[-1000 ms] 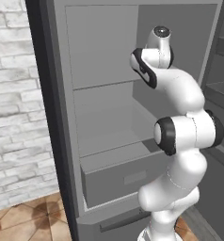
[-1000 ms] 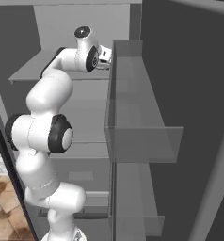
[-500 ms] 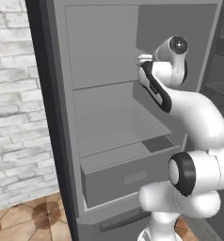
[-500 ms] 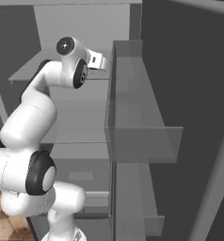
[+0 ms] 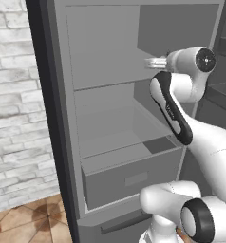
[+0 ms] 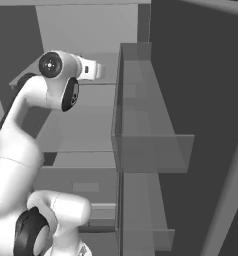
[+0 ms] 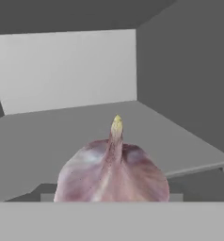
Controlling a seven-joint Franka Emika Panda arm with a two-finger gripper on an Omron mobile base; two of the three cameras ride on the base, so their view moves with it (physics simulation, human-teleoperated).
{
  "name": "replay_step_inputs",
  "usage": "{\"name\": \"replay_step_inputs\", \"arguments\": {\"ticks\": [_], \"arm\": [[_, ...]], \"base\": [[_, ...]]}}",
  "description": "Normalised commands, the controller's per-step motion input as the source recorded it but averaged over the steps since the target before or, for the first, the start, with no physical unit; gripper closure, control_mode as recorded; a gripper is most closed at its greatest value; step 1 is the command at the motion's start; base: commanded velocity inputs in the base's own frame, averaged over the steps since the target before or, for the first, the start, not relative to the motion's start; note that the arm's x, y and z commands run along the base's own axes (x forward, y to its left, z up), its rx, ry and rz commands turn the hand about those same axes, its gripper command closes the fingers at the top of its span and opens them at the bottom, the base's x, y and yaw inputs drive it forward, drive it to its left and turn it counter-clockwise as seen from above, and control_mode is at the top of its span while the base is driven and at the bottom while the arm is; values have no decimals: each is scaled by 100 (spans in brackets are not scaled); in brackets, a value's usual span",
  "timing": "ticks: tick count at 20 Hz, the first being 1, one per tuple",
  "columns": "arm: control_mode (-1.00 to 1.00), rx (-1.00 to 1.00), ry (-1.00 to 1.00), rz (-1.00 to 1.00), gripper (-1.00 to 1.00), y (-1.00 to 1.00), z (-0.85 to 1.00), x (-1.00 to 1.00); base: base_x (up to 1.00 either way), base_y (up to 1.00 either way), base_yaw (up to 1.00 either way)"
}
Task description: Grab the lemon and garlic from the fridge, place them in the blender, close the lid, and turn on the blender to create a marinade.
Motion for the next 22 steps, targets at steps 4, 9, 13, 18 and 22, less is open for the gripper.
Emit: {"name": "replay_step_inputs", "arguments": {"ticks": [4,9,13,18,22], "arm": [[-100,-2,13,9,100,22,26,-100],[-100,-9,36,15,100,39,-20,-100],[-100,-7,33,12,100,29,-88,-100],[-100,-11,12,5,100,26,-100,-100],[-100,-7,-10,3,100,8,-72,-73]], "base": [[0,0,0],[0,0,0],[0,0,0],[0,0,0],[0,0,0]]}}
